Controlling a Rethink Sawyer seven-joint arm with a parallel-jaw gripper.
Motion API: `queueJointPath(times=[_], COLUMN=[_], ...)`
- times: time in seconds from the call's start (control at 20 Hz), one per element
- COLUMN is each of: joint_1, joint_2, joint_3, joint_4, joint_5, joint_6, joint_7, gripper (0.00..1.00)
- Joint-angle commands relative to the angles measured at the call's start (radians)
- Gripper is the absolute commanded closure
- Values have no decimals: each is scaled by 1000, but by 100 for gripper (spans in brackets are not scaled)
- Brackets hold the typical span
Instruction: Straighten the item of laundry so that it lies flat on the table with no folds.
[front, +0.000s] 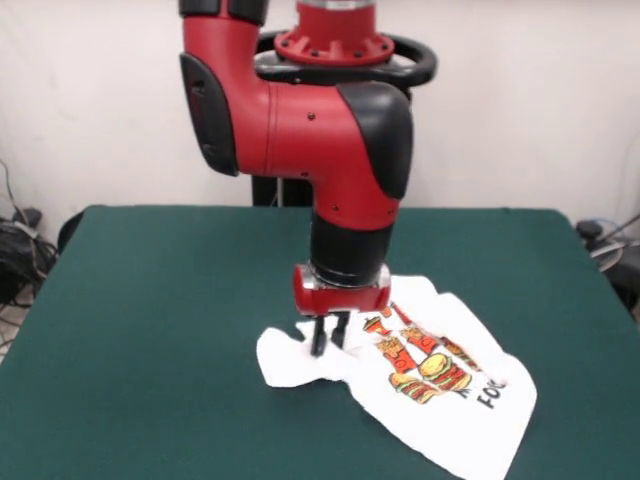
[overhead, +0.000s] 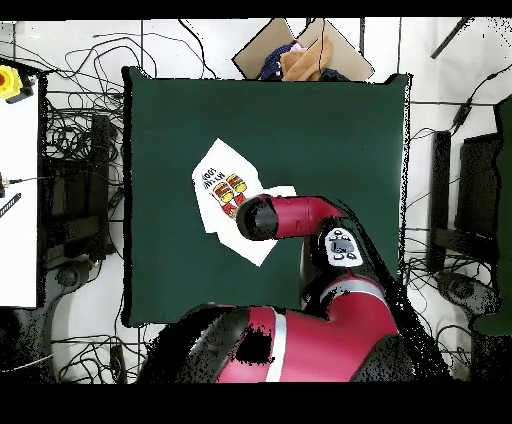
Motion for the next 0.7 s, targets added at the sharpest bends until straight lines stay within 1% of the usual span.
queueJointPath(times=[0.05, 0.2, 0.35, 0.55, 0.7], joint_1=[-112, -147, -176, -216, -228], joint_2=[44, 57, 72, 96, 86], joint_3=[71, 102, 118, 142, 140], joint_4=[-15, 1, 27, 82, 151], joint_5=[-99, -158, -215, -277, -294], joint_6=[134, 178, 175, 167, 150], joint_7=[-159, -252, -291, -313, -273], gripper=[100, 100, 100, 100, 100])
